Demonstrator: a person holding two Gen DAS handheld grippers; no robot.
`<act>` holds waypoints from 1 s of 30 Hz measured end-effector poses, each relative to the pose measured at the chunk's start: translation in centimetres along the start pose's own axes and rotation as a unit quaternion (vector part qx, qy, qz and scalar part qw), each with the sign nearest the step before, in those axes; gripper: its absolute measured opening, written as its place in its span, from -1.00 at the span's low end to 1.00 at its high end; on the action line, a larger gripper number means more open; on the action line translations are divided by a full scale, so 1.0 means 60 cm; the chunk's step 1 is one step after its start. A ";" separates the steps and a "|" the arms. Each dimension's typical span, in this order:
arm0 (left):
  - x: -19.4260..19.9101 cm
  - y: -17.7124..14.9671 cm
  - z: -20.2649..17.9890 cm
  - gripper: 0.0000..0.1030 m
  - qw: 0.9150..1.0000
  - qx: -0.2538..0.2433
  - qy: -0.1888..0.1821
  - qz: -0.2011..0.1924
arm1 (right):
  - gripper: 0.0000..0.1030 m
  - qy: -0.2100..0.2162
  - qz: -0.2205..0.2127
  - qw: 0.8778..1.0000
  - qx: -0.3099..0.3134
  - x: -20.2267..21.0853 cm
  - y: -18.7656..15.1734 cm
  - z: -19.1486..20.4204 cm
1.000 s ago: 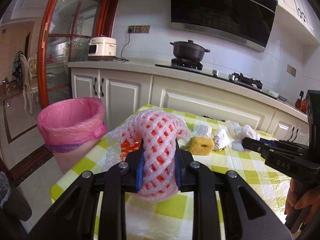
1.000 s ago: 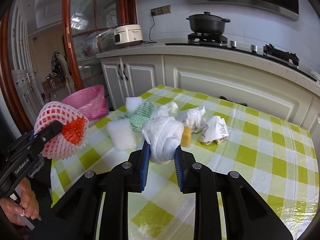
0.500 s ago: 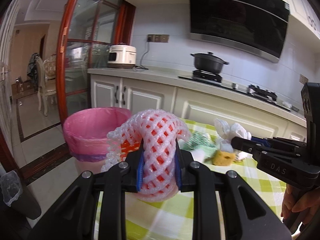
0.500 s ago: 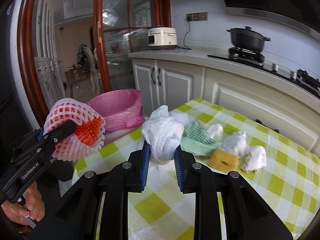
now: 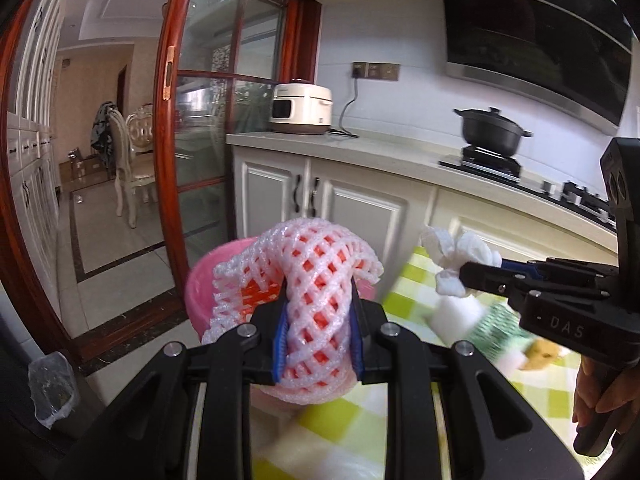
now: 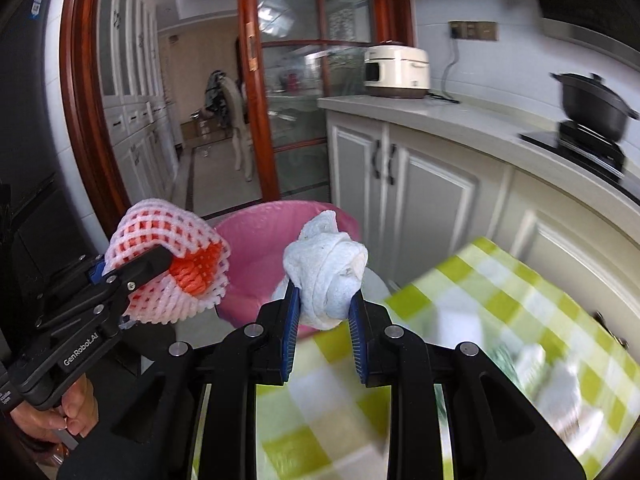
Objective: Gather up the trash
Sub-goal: 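Carry the pink net and white tissue over the pink bin with both grippers, then open both grippers to drop the net and tissue into the bin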
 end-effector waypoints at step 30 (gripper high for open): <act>-0.199 -0.009 0.152 0.31 0.997 0.057 0.046 0.031 | -0.04 0.063 0.045 0.997 -0.015 -0.253 0.031 0.012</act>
Point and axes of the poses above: each gripper's, at about its wrist camera, not at the fingertips, and x roughly against the way its jaws point, z to its left, y to its top, the point moved 10 cm from there along -x, roughly the way its jaws point, and after that the axes turned 6 degrees about -z, right-handed, at the moved point
